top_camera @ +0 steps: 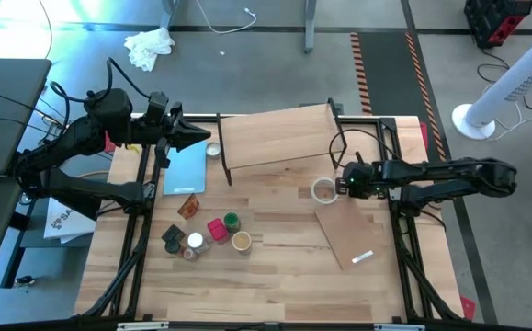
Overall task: Shelf spices
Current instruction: Move the black pen to the top right of the table, then move the white tape to the middle right of the table
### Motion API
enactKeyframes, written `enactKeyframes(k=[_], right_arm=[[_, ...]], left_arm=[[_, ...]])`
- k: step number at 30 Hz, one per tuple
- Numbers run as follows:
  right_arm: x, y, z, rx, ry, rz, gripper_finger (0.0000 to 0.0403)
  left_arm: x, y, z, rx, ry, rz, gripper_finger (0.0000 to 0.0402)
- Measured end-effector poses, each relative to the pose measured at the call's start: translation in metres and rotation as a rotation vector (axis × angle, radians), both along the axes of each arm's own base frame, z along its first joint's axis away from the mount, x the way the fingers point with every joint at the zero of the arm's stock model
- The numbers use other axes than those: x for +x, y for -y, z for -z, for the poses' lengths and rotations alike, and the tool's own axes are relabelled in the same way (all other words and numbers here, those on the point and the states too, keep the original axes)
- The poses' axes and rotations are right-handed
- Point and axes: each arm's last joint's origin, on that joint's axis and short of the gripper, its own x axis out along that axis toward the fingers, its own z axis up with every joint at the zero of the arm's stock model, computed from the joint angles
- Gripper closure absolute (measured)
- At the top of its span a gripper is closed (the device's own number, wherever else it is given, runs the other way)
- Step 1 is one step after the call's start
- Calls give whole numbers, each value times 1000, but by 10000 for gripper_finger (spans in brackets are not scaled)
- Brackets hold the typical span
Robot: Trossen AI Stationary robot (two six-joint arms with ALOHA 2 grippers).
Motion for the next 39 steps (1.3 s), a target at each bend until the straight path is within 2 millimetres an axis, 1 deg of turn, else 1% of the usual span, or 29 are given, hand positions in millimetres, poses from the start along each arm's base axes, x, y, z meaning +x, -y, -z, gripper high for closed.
enactKeyframes(k=[5,9,12,14,17,18,20,23,25,29,34,39], right_arm=[[-1,0,4,-14,-71,-18,403],[-5,2,3,-80,-110,64,403],[-7,5,-1,-167,-158,136,403],[-3,7,-10,-202,-158,156,403],[-3,9,-23,-247,-217,166,403],[0,10,-28,-259,-211,169,403],[8,11,-41,-271,-158,159,403],[24,9,-56,-266,-39,72,403],[36,5,-63,-274,43,29,403],[50,-3,-55,-241,74,40,403],[72,-14,-34,-175,88,-6,403],[82,-21,-9,-141,8,39,403]], left_arm=[[0,0,0,0,0,-1,402],[0,0,0,0,-1,-11,401],[0,-1,0,0,-1,-26,401],[0,-1,0,0,-2,-28,401],[0,-1,0,0,-3,-28,401],[0,-1,1,0,-6,-28,401],[0,-1,1,-1,-9,-28,402],[0,0,2,-3,-22,-25,402],[0,1,3,-5,-33,-21,402],[0,4,5,12,-47,-1,402],[1,7,6,20,-58,0,401],[1,8,6,19,-66,1,401]])
